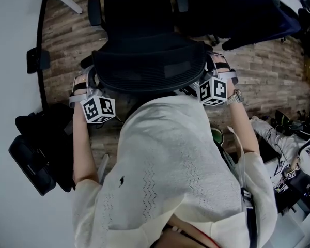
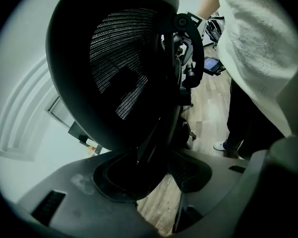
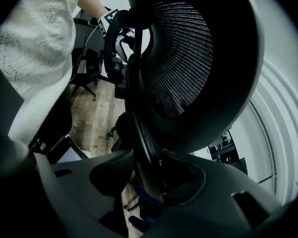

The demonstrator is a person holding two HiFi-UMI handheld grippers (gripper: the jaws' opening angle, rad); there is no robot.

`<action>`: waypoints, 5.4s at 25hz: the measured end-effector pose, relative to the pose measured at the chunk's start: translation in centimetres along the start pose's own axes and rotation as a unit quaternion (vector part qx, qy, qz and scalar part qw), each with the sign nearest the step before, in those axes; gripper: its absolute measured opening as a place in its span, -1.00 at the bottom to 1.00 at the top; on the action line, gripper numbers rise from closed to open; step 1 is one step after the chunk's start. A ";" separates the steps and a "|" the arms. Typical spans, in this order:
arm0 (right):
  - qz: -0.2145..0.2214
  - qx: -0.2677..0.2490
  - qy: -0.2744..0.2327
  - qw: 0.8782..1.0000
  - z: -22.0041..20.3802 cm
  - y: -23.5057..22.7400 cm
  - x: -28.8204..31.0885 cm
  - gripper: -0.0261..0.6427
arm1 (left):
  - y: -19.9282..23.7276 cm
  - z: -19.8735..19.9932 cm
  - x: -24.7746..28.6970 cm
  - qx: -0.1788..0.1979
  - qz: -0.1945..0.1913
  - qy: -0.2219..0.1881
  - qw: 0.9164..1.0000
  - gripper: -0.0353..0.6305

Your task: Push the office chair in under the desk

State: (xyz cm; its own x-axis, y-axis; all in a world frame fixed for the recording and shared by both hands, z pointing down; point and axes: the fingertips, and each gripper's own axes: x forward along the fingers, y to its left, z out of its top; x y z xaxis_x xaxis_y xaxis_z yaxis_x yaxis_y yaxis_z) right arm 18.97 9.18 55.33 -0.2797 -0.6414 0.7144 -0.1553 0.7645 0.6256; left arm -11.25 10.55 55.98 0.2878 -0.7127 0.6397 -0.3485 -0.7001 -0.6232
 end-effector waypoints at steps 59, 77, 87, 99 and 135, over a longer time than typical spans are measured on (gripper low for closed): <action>-0.022 0.000 -0.028 0.999 0.2 -13.8 12.5 -0.38 | 13.3 -0.7 13.3 -0.009 0.014 0.003 1.000 -0.28; -0.031 0.011 -0.023 0.999 0.6 -17.7 15.8 -0.35 | 17.2 -0.9 16.3 0.006 0.016 -0.011 1.000 -0.28; -0.034 0.021 -0.010 0.999 1.2 -19.9 18.1 -0.34 | 19.7 -1.6 18.4 0.013 0.015 -0.025 0.999 -0.28; -0.045 0.034 0.007 0.998 2.1 -22.7 20.9 -0.33 | 23.3 -2.3 21.1 0.023 0.015 -0.040 0.999 -0.28; -0.080 0.051 0.029 0.995 3.7 -28.5 26.5 -0.30 | 30.3 -3.8 26.4 0.041 0.015 -0.060 0.997 -0.28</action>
State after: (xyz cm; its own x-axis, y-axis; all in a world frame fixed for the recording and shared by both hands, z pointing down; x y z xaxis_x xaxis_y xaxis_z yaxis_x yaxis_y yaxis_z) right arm 12.48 -29.39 55.24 -0.1884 -0.7554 0.6276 -0.2902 0.6533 0.6992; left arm -17.56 -29.32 55.69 0.3842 -0.7299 0.5654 -0.2863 -0.6764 -0.6786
